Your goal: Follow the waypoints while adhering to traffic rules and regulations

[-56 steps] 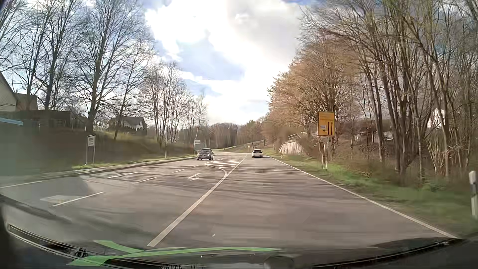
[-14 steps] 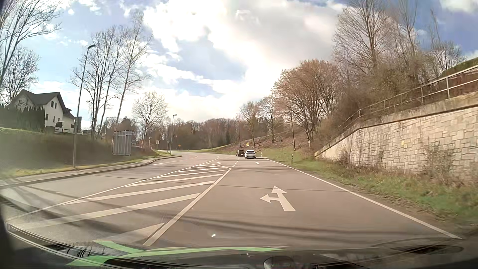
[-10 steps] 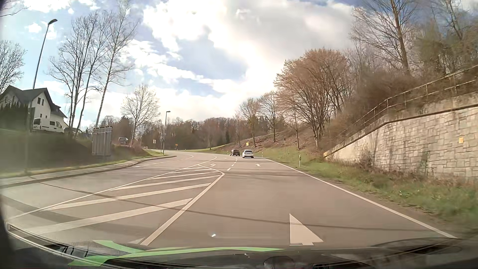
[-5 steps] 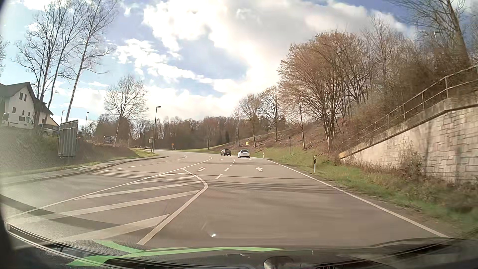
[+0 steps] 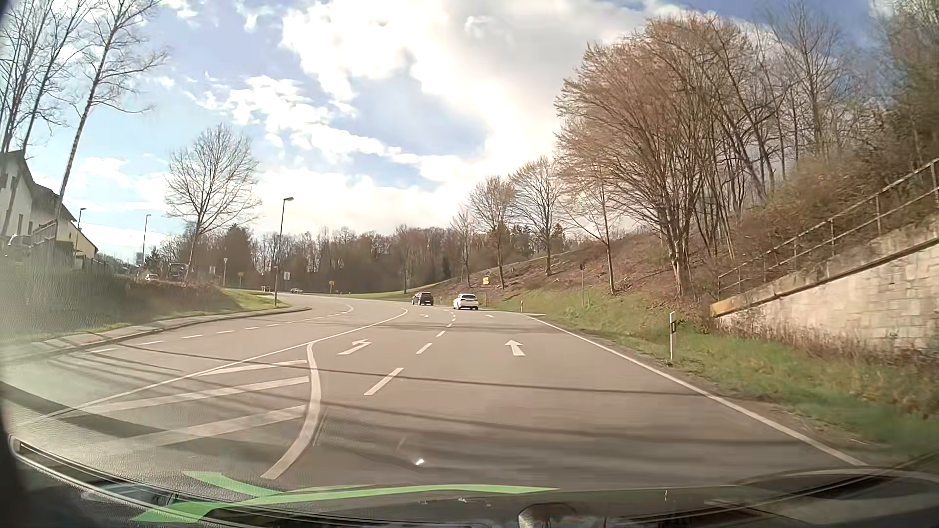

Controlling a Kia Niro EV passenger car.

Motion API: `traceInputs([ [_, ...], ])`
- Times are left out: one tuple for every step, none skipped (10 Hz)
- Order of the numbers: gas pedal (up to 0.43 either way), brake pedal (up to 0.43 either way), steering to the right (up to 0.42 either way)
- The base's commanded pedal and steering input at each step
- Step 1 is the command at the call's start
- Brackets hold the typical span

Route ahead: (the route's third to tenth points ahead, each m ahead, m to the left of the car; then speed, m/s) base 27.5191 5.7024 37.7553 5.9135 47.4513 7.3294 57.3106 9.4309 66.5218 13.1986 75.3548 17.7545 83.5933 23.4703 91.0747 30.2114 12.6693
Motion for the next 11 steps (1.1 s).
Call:
traceInputs([
  [0.157,0.000,-0.003],
  [0.157,0.000,-0.002],
  [0.157,0.000,-0.002],
  [0.169,0.000,-0.003],
  [0.169,0.000,-0.003],
  [0.169,0.000,-0.004],
  [0.169,0.000,-0.004],
  [0.169,0.000,-0.004],
  [0.169,0.000,-0.005],
  [0.169,0.000,-0.005],
  [0.177,0.000,-0.007],
])
